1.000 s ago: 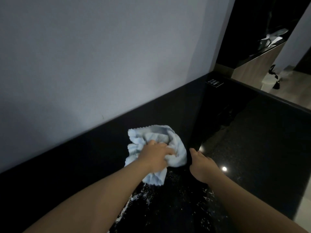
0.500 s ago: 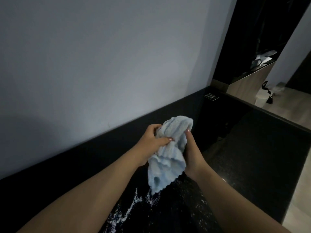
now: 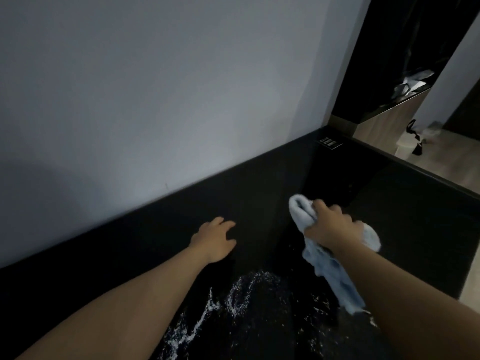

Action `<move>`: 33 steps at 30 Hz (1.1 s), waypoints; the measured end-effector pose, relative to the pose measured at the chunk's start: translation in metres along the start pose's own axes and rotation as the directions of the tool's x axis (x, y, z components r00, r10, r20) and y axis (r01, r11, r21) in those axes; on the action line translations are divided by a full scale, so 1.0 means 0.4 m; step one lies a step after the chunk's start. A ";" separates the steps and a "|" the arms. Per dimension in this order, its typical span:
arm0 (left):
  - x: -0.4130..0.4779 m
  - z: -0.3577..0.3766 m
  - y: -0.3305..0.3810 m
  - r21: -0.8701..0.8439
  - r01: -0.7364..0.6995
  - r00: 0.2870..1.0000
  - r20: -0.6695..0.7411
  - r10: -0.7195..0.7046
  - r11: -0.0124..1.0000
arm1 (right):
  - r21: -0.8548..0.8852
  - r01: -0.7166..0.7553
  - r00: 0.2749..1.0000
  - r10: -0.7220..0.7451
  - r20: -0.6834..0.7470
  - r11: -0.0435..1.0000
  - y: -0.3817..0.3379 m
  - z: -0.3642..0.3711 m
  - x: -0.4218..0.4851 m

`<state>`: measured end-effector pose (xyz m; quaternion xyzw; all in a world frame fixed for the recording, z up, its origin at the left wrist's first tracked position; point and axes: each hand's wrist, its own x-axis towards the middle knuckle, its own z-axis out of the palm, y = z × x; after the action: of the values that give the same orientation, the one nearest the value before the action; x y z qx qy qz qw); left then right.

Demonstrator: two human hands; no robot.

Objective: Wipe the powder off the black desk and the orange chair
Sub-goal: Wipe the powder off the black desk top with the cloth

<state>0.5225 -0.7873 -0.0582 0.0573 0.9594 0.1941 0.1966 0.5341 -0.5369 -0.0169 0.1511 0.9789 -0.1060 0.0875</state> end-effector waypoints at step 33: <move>-0.019 0.046 -0.098 0.185 -0.040 0.981 0.191 0.004 0.982 | 0.134 0.710 0.683 -0.723 0.109 0.691 -0.155 0.232 -0.095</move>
<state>0.5356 -0.8182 -0.0866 0.1045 0.9495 0.0985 0.2790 0.5634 -0.6267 -0.0872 -0.2488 0.9451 -0.1825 0.1077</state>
